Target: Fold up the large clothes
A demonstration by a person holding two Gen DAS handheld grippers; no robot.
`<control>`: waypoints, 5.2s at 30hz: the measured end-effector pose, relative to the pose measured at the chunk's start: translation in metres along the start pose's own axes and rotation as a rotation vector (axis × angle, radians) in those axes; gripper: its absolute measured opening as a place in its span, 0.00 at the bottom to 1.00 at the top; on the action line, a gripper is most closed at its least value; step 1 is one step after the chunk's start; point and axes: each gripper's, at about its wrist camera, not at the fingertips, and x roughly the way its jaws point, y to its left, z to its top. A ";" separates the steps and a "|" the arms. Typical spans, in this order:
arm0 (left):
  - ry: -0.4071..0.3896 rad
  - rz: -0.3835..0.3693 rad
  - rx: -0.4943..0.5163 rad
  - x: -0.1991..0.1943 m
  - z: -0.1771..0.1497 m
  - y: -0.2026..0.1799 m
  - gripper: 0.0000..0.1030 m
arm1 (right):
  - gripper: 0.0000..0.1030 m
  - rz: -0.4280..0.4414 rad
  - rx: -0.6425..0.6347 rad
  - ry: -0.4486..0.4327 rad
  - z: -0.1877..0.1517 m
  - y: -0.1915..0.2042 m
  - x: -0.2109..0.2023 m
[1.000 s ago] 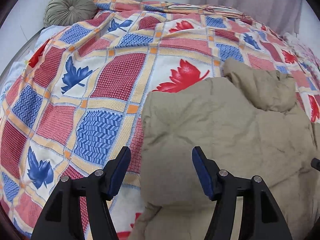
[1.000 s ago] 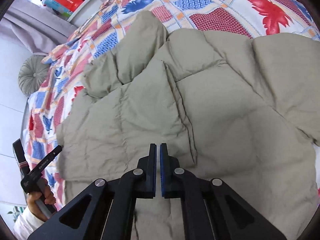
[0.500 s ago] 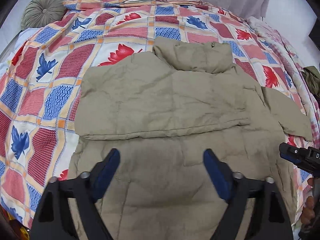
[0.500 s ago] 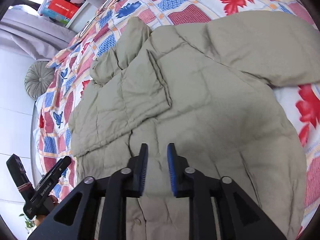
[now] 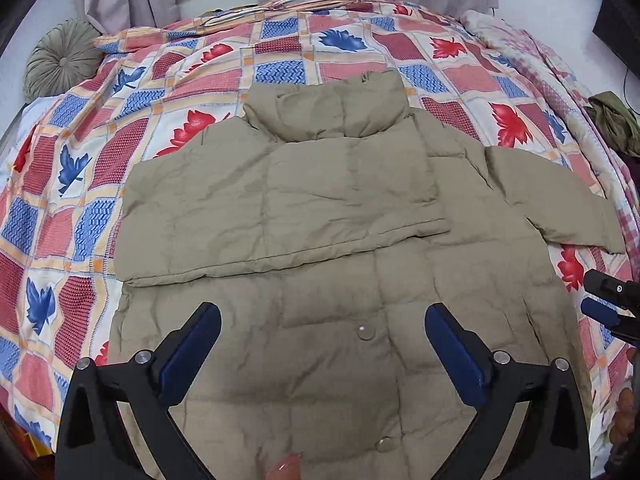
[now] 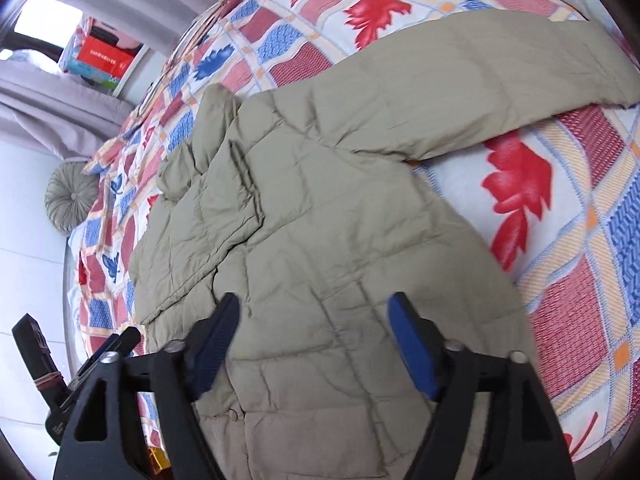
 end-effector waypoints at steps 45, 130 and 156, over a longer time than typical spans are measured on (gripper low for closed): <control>0.118 -0.041 0.029 0.064 0.043 -0.144 0.99 | 0.89 0.341 0.722 -0.289 0.166 -0.298 -0.024; 0.025 -0.374 -0.344 0.094 0.061 0.147 0.85 | 0.74 0.003 -0.593 0.229 0.006 0.173 0.141; 0.048 -0.086 -0.261 0.116 0.057 0.122 0.48 | 0.09 -0.285 -0.333 0.072 0.094 0.006 0.122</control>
